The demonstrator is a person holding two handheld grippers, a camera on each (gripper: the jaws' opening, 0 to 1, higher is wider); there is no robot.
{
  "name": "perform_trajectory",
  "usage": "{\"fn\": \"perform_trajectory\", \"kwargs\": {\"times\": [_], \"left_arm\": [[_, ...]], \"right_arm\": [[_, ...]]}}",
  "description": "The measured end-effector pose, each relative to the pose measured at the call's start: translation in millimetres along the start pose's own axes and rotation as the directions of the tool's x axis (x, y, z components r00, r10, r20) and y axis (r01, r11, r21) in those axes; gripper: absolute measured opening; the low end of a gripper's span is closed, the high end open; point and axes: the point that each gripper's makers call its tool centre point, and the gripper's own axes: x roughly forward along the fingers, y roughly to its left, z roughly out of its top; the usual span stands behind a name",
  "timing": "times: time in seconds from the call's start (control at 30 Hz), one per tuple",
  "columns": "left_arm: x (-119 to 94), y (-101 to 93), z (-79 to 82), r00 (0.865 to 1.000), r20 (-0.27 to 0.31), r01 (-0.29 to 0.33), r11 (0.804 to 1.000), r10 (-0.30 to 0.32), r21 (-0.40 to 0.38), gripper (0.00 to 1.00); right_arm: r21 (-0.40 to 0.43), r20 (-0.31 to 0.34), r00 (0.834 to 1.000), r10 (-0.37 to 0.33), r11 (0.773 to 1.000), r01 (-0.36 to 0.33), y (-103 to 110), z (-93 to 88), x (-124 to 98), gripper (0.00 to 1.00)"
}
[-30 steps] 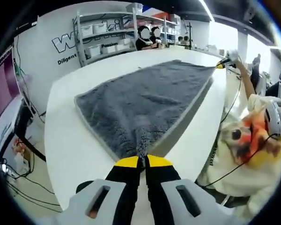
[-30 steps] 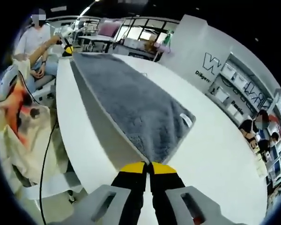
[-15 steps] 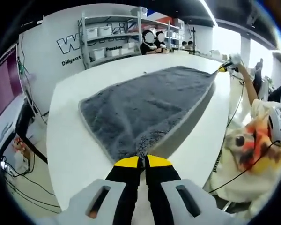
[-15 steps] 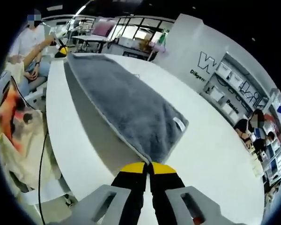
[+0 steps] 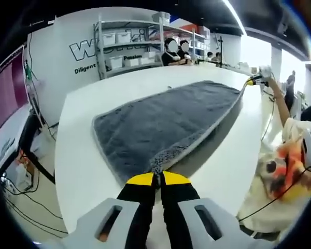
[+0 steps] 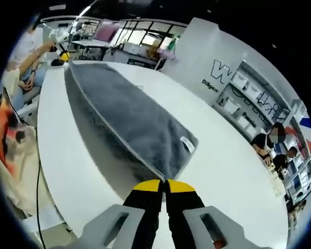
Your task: Fold the towel on the table until its edges align and the towel forms a compact rectangular stack.
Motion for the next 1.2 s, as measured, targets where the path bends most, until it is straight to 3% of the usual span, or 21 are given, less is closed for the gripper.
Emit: {"fn": "perform_trajectory", "kwargs": {"times": [0.67,1.2], "left_arm": [[14,21.9,26.2,0.997,0.072,-0.033,0.998,0.037,-0.054,0.03],[32,49.5,44.9,0.987,0.137,-0.064,0.991,0.079,-0.114,0.03]], "right_arm": [[-0.051,-0.053,0.995,-0.089,0.995,0.086,-28,15.4,33,0.00],[-0.017,-0.028,0.987,-0.159,0.987,0.159,-55,33.9,58,0.00]]}}
